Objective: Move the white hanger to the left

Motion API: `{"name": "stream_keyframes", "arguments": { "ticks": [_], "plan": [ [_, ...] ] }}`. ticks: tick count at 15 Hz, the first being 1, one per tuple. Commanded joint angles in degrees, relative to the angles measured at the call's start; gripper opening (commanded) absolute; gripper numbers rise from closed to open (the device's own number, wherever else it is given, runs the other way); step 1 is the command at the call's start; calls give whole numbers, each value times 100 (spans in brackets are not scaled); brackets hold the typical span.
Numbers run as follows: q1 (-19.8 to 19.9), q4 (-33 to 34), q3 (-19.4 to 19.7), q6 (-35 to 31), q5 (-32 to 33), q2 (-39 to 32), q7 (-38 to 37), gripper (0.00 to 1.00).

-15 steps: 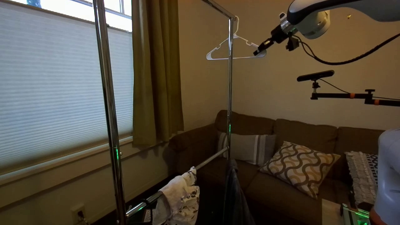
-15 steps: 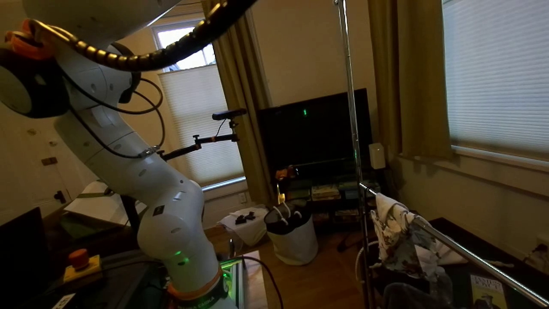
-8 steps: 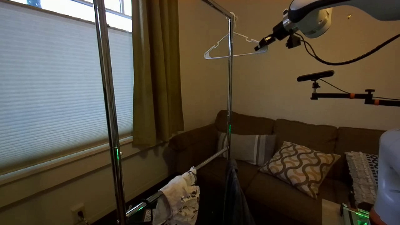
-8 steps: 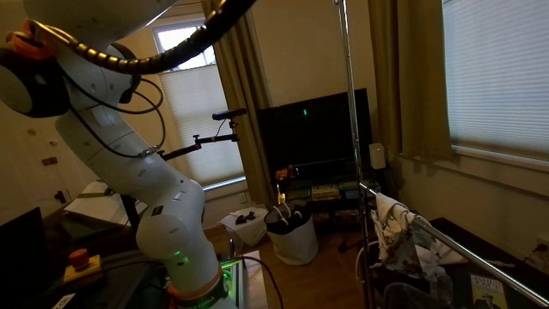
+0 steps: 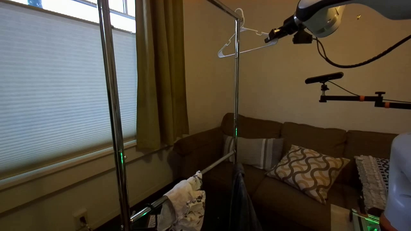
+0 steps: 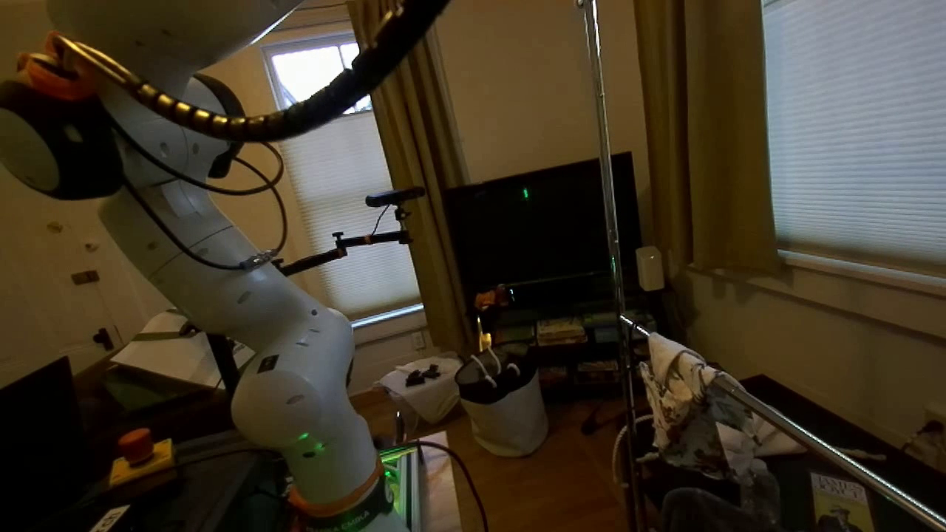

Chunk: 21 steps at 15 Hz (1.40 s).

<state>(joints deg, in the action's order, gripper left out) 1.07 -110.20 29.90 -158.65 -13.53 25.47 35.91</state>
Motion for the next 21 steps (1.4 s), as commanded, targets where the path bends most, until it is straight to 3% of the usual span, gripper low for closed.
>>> {"name": "stream_keyframes", "arguments": {
  "ticks": [1,5,9,11,17,21],
  "plan": [
    [409,-84,-141,-93,304,-51,-582,1],
    [306,-231,-50,64,342,209,-591,1],
    [532,-263,-104,625,552,317,-781,1],
    [903,-225,-100,1037,983,285,-735,1],
    [1317,-414,244,3584,1517,946,335,1],
    [1713,-697,-235,5519,2065,1738,488,1]
  ]
}}
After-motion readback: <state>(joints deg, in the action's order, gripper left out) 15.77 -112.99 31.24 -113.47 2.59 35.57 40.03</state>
